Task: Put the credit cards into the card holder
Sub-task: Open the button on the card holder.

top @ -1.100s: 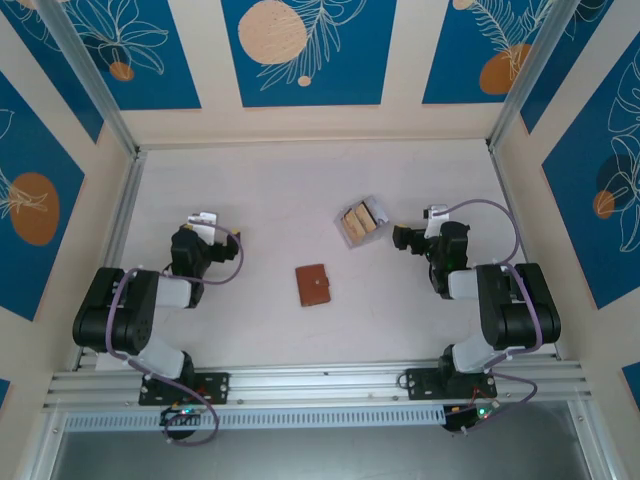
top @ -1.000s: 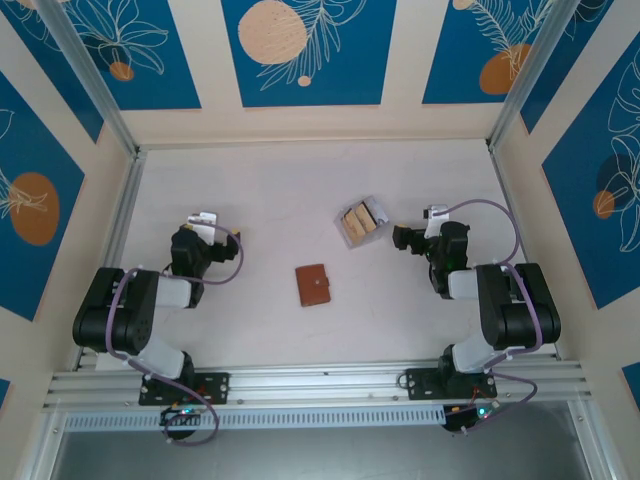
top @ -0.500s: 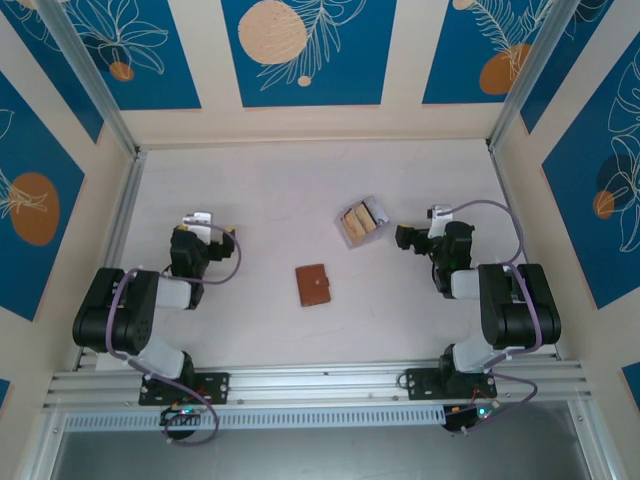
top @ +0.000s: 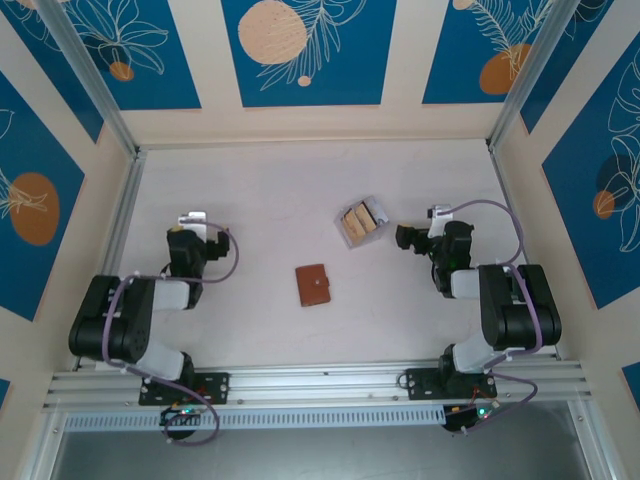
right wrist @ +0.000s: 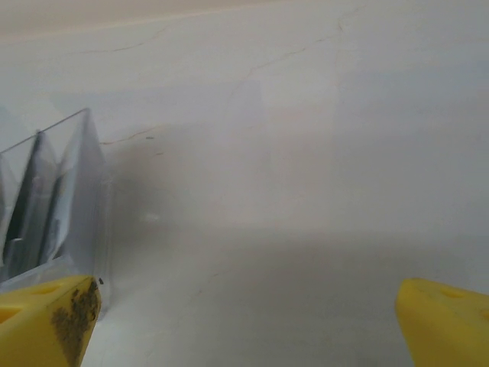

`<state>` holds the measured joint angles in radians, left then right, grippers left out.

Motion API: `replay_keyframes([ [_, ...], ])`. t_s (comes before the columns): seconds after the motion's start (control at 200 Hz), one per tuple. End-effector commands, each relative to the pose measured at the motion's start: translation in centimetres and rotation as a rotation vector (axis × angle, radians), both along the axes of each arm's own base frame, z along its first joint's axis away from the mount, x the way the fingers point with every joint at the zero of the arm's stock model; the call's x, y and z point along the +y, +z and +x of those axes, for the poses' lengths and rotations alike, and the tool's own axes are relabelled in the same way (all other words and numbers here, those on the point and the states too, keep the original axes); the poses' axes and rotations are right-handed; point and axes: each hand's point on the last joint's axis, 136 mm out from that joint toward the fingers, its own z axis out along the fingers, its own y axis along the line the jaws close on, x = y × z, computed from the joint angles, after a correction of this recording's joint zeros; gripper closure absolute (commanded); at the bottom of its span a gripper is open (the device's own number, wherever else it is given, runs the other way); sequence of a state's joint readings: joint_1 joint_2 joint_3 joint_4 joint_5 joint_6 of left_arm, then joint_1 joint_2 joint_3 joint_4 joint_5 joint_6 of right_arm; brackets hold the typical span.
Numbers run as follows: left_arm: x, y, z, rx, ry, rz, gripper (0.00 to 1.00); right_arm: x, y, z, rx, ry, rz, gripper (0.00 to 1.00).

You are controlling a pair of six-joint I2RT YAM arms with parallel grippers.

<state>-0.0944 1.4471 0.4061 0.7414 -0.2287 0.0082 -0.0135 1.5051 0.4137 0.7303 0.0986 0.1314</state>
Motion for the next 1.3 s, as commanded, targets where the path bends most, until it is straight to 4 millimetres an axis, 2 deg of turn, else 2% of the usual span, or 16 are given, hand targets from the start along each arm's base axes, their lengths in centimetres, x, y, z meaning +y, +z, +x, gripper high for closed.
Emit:
replay_keyframes([
  [0.0, 1.7, 4.4, -0.3, 0.065, 0.14, 0.015, 0.0, -4.2, 3.5, 0.4, 0.015, -0.26, 0.008, 0.01],
  [0.04, 1.9, 5.5, -0.8, 0.102, 0.177, -0.019, 0.0, -5.3, 4.0, -0.1, 0.042, -0.324, 0.034, 0.01],
  [0.095, 1.0, 6.8, -1.0, 0.124, 0.149, -0.043, 0.0, -6.2, 5.0, -0.4, 0.057, -0.38, 0.12, 0.01],
  [0.16, 0.1, 8.0, -1.4, 0.128, 0.136, -0.098, 0.0, -8.1, 5.3, -1.7, 0.144, -0.565, 0.36, 0.01],
  [0.22, -0.4, 8.9, -1.9, 0.112, 0.144, -0.202, 0.0, -8.7, 5.1, -2.4, 0.239, -0.629, 0.525, 0.01],
  [0.29, -1.6, 9.7, -2.5, 0.101, 0.106, -0.295, 0.0, -7.8, 5.6, -2.1, 0.312, -0.544, 0.649, 0.01],
  [0.365, -3.1, 10.1, -3.1, 0.114, 0.049, -0.386, 0.0, -6.5, 6.4, -2.2, 0.321, -0.482, 0.65, 0.01],
  [0.48, -6.5, 9.7, -4.0, 0.185, -0.082, -0.501, 0.0, -3.1, 8.3, -3.3, 0.322, -0.413, 0.494, 0.01],
  [0.56, -9.5, 9.0, -4.9, 0.247, -0.182, -0.578, 0.02, 0.0, 9.3, -4.1, 0.348, -0.337, 0.4, 0.01],
  [0.63, -12.2, 8.3, -6.0, 0.301, -0.27, -0.642, 0.06, 3.9, 9.5, -5.3, 0.385, -0.226, 0.334, 0.02],
  [0.74, -16.2, 6.4, -7.9, 0.4, -0.375, -0.713, 0.21, 9.5, 8.5, -7.3, 0.442, -0.072, 0.229, 0.16],
  [0.915, -21.8, 3.4, -9.8, 0.529, -0.503, -0.816, 0.58, 16.7, 5.9, -9.8, 0.526, 0.119, 0.128, 0.45],
  [0.975, -23.2, 2.4, -10.2, 0.571, -0.525, -0.836, 0.73, 18.6, 5.1, -10.2, 0.548, 0.155, 0.082, 0.51],
  [1.01, -23.9, 2.0, -10.3, 0.586, -0.54, -0.85, 0.78, 19.7, 4.7, -10.6, 0.557, 0.183, 0.055, 0.53],
  [1.125, -25.6, 0.6, -10.7, 0.633, -0.566, -0.876, 0.86, 22.6, 3.2, -11.6, 0.587, 0.253, -0.012, 0.53],
  [1.295, -26.7, -1.4, -10.6, 0.687, -0.566, -0.898, 0.92, 25.2, 1.0, -12.3, 0.63, 0.303, -0.072, 0.57],
])
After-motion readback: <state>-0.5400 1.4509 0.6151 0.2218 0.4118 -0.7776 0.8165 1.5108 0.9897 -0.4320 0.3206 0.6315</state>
